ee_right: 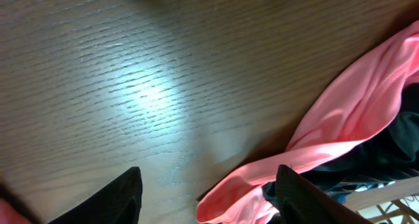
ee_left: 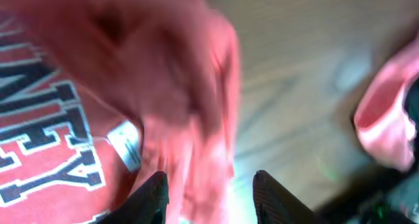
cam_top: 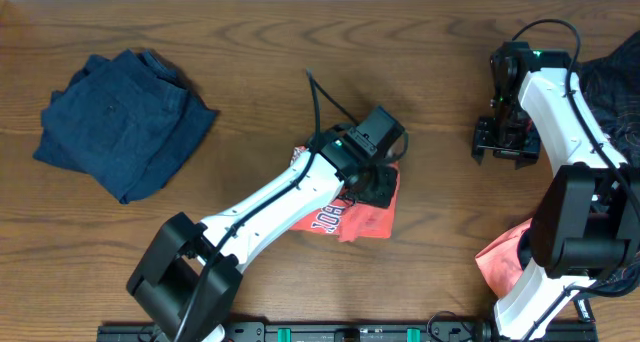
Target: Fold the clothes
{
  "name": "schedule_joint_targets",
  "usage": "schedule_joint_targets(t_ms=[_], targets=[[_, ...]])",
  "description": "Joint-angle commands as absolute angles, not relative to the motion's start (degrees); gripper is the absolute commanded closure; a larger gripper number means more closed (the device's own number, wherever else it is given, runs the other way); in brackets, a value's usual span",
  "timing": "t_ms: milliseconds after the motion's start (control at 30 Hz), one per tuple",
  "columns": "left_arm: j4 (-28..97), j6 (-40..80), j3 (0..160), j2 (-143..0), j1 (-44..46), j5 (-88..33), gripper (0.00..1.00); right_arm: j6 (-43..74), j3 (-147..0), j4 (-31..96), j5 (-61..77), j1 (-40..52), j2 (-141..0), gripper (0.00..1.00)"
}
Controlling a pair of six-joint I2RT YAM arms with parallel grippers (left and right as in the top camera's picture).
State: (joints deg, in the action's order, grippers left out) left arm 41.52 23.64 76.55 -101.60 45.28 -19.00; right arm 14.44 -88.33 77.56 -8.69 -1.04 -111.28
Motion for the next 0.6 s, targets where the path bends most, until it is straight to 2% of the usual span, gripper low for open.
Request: schedule_joint_targets(t_ms=[0,100,233,300,400,567], targets=[[43.86,13.82,79.66,-96.84,42.19,-20.40,0.57,12.58,-88.12,77.34,-6.79,-0.69,-109.49,0.36],[45.76,13.56,80.01,-91.61,36.97,-14.44,0.55,10.46,-88.12,77.34,-4.40,-0.67,-109.49,0.36],[47.62,13.85,79.99,-87.90,27.75,-12.80,0.41,8.01,-88.12,77.32,-1.43,-0.10,-109.49,0.36],[48.01,14.26,79.50,-88.42,23.35,-12.82,0.27,8.03,-88.12,76.84,-1.39,0.43,-109.49,0.36],[47.90,14.20,77.82,-91.15,18.79,-13.98,0.16,8.08,-88.12,76.49,-1.34,1.32,-109.49,0.35],[48.53,12.45,76.79,-98.96,16.34,-19.14,0.10,8.05,-88.12,76.53,-1.23,2.11,-109.49,0.34]])
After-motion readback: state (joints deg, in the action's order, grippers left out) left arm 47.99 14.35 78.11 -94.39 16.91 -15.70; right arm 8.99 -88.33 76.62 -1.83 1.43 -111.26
